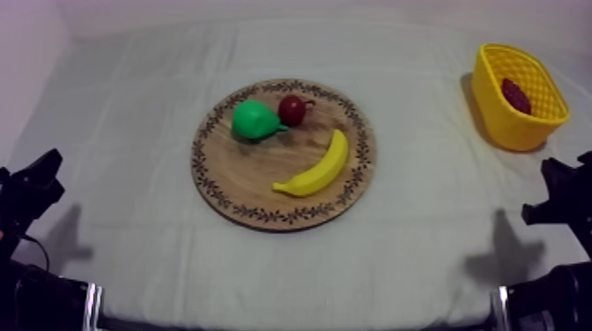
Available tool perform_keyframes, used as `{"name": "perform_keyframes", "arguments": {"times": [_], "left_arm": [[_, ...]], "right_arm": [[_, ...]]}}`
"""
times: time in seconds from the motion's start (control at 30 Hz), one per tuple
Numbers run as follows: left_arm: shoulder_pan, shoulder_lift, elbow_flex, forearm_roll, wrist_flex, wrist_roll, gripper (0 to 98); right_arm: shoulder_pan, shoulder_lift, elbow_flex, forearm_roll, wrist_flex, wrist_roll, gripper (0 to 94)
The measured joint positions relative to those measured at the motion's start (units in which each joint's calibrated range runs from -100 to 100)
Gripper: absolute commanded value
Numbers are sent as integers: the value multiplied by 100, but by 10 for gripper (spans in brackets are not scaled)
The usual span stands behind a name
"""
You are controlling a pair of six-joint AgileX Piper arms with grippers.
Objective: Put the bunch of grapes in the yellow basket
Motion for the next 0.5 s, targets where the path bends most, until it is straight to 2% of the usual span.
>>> {"name": "perform_keyframes", "arguments": {"times": [0.13, 0.5], "left_arm": [[0, 0, 0, 0, 0, 0, 1], [0, 0, 0, 0, 0, 0, 1]], "right_arm": [[0, 0, 0, 1, 4, 141, 6], [0, 0, 5, 1, 13, 144, 5]]}}
